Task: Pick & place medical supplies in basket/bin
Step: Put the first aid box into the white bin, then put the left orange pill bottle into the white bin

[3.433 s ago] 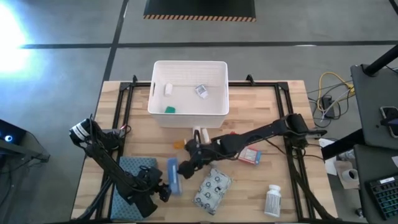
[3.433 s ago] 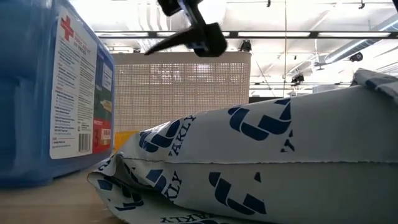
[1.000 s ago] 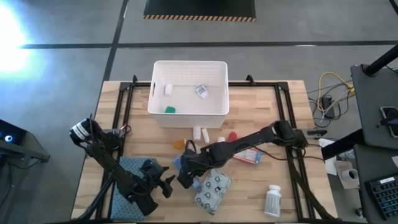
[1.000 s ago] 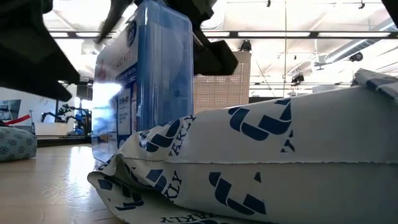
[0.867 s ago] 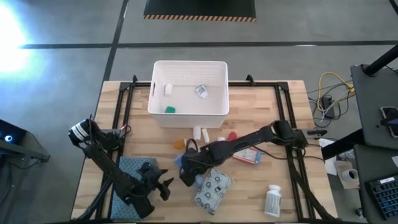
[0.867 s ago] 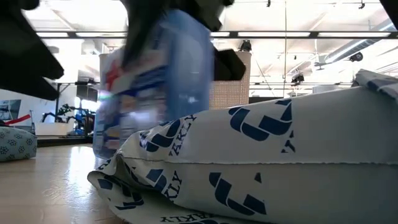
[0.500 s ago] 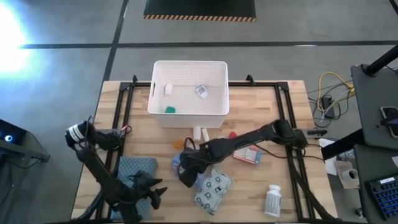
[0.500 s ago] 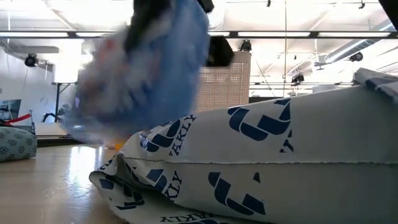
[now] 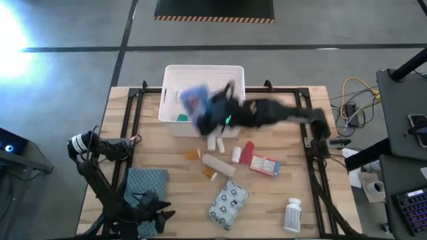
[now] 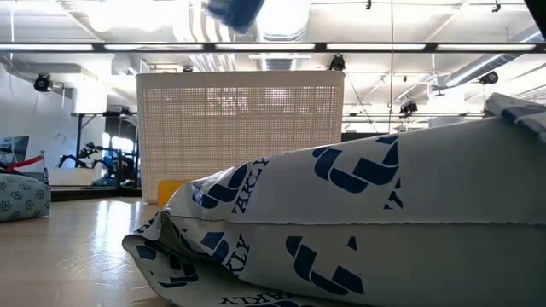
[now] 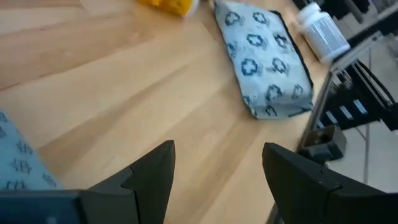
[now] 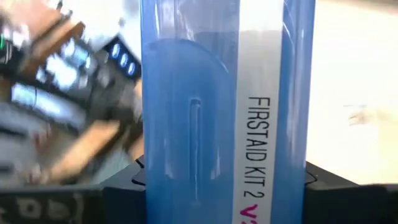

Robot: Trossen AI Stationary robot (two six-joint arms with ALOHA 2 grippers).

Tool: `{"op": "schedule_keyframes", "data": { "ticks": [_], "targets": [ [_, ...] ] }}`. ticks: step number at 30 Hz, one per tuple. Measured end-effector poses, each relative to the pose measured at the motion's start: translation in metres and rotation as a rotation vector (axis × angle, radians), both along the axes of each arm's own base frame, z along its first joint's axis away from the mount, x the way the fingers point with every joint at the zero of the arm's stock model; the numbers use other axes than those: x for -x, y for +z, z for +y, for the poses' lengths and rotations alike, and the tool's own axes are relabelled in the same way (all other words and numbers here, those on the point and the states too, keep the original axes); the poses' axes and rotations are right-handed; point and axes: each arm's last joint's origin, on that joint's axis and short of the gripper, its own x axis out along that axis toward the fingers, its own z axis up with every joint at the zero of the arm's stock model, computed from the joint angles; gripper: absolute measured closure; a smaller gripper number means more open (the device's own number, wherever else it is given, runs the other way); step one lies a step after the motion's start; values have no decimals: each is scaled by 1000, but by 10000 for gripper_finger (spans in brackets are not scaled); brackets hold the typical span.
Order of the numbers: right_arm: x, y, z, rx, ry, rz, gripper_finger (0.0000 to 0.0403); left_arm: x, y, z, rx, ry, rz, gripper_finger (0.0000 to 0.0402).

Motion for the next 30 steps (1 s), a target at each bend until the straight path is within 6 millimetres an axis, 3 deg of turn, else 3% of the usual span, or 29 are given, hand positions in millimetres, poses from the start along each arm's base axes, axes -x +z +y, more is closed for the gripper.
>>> {"op": "schedule_keyframes", "data": {
  "ticks": [3,6,9,14,17,21,27,30],
  "targets": [
    [18,12,-55,-56,-117,-35,230,-10,-1,9,-32,45,7,179],
    [25,1,-98,-164,-130,10,220,-22,-1,23,-85,101,29,179],
    [18,-24,-119,-249,-120,87,199,-34,3,42,-142,161,63,179],
    [3,-61,-126,-302,-107,188,150,-55,13,71,-330,129,151,179],
    [2,-60,-120,-212,-53,231,126,-67,18,87,-433,77,230,179],
    [15,-40,-95,33,23,341,112,-79,24,107,-510,-24,345,179],
    [54,-3,-46,302,291,471,111,-89,32,125,-799,-284,484,179],
    [81,17,-15,424,432,478,111,-94,33,136,-810,-371,547,179]
  ]
}}
